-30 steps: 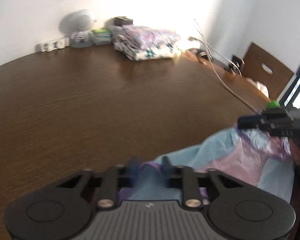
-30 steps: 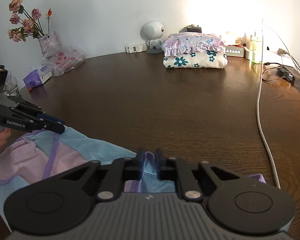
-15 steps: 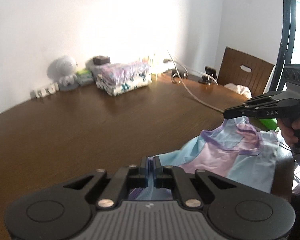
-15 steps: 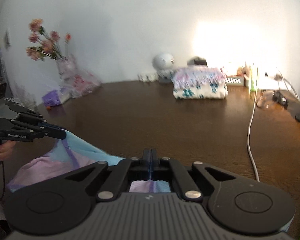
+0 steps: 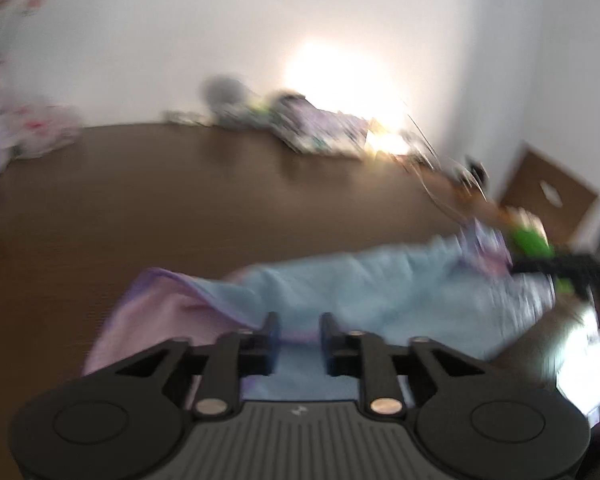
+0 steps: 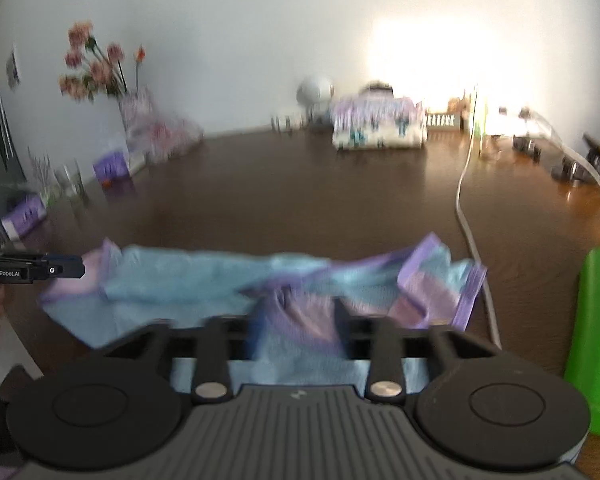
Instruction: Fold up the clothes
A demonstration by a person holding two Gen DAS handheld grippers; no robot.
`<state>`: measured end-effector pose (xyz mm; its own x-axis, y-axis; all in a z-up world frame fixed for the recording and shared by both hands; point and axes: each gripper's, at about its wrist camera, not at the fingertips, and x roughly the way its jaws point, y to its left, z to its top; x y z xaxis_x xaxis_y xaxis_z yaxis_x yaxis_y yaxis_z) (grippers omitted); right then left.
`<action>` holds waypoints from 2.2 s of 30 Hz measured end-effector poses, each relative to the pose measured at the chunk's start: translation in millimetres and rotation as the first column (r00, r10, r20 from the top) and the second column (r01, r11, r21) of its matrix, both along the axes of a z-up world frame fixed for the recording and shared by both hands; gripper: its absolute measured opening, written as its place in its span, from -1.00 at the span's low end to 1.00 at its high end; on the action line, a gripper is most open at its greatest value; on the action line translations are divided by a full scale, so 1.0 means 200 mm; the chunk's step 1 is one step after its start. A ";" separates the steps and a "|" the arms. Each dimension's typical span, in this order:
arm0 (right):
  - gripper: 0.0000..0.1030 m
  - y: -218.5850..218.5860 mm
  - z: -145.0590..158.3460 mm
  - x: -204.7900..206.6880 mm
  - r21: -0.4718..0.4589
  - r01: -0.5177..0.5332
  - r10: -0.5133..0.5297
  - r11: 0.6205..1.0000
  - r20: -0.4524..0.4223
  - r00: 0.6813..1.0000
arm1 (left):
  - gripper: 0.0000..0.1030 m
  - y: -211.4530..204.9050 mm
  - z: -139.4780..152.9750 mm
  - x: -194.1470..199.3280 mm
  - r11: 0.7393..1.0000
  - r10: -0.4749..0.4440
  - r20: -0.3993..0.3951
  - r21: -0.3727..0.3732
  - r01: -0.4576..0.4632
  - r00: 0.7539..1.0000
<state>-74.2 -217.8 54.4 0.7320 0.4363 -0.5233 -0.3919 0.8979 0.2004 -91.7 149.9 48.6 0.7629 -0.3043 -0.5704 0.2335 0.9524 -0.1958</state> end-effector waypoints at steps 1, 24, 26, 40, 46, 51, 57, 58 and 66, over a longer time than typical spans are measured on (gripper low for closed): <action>-0.11 0.00 0.00 0.00 0.003 0.001 -0.001 1.000 0.004 1.000 | 0.01 0.00 0.00 0.01 1.000 0.029 -0.005 0.000 -0.029 1.000; -0.33 0.18 -0.17 0.35 0.127 0.083 -0.057 0.988 -0.195 0.979 | -0.91 0.28 -0.14 0.43 0.910 0.286 -0.258 -0.229 -0.346 0.923; -0.80 0.18 -0.19 0.37 0.152 0.100 -0.070 0.983 -0.192 0.979 | -0.96 0.29 -0.15 0.40 0.893 0.339 -0.212 -0.234 -0.385 0.916; -0.90 0.26 -0.09 0.13 -0.032 0.006 -0.009 0.999 -0.092 0.996 | -0.81 0.37 -0.16 0.24 0.827 0.509 -0.083 -0.231 -0.513 0.857; -0.61 0.19 -0.03 0.07 -0.003 0.015 -0.015 1.000 -0.077 0.997 | -0.79 0.33 -0.14 0.23 0.826 0.538 -0.059 -0.163 -0.540 0.841; -0.25 0.03 0.08 0.19 -0.070 0.198 -0.196 0.978 0.037 0.980 | -0.35 0.24 -0.09 0.20 0.855 0.516 -0.015 -0.055 -0.516 0.856; -0.90 0.02 -0.10 0.51 -0.163 0.226 -0.246 0.960 -0.114 0.962 | -0.50 0.15 -0.13 0.26 0.906 0.422 -0.041 0.063 -0.419 0.906; -0.93 0.02 -0.11 0.53 -0.169 0.232 -0.255 0.958 -0.123 0.959 | -0.75 0.15 -0.14 0.27 0.906 0.420 -0.041 0.076 -0.417 0.906; -0.93 -0.06 0.03 -0.10 -0.052 0.243 -0.226 0.969 0.226 0.948 | -0.97 0.18 -0.16 0.30 0.895 0.445 -0.057 0.041 -0.443 0.894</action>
